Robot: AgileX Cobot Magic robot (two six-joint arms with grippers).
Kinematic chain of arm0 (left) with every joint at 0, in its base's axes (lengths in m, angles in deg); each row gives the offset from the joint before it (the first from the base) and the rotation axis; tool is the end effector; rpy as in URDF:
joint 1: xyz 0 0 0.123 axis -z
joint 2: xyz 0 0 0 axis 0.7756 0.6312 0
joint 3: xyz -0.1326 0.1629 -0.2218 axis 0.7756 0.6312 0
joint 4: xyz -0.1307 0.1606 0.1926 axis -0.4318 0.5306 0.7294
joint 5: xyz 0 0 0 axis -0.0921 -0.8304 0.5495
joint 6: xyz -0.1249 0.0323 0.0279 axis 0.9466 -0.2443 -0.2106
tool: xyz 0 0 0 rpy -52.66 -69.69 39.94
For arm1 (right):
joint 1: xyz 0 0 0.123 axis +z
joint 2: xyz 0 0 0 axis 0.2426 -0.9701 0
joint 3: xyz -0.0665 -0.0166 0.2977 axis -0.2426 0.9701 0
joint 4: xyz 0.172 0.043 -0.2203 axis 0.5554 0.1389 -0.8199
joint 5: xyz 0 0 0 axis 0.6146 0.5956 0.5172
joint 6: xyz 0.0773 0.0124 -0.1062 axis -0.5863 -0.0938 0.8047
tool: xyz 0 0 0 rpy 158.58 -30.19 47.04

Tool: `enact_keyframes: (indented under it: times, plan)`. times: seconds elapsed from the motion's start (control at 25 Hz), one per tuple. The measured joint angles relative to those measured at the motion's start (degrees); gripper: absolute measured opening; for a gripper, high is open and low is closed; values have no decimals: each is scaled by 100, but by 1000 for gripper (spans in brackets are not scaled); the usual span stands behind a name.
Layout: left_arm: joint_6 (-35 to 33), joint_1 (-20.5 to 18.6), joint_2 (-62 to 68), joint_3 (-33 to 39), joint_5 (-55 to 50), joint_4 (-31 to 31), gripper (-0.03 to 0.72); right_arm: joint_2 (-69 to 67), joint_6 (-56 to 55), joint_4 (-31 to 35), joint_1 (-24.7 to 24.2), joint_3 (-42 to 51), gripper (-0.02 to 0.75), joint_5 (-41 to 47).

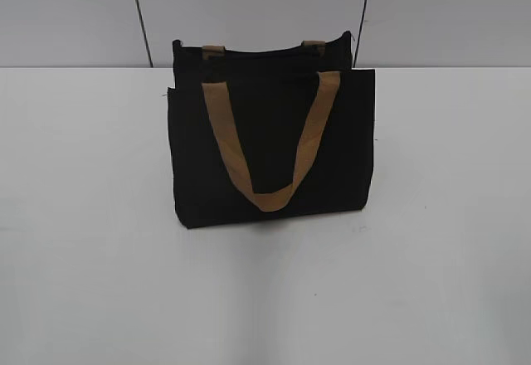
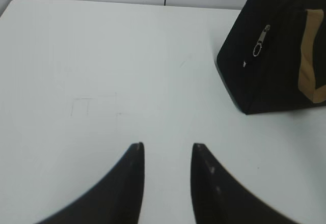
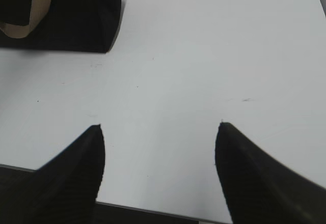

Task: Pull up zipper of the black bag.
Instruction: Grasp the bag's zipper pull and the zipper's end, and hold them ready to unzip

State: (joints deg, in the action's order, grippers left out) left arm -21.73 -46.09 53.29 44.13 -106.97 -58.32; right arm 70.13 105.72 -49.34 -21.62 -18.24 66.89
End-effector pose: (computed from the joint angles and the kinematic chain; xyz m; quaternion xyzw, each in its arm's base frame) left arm 0.0327 -0.0126 0.2837 0.0663 0.8401 -0.0464 0.5364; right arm 0.0373 0.0264 0.2675 -0.0893 0.8552 0.0184 0.5102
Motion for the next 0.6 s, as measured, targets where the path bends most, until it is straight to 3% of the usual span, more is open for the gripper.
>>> enact_keyframes:
  times: [0.6]
  plan:
    - [0,0,0,0,0,0,238,0,-5,23,6,0,527,-4]
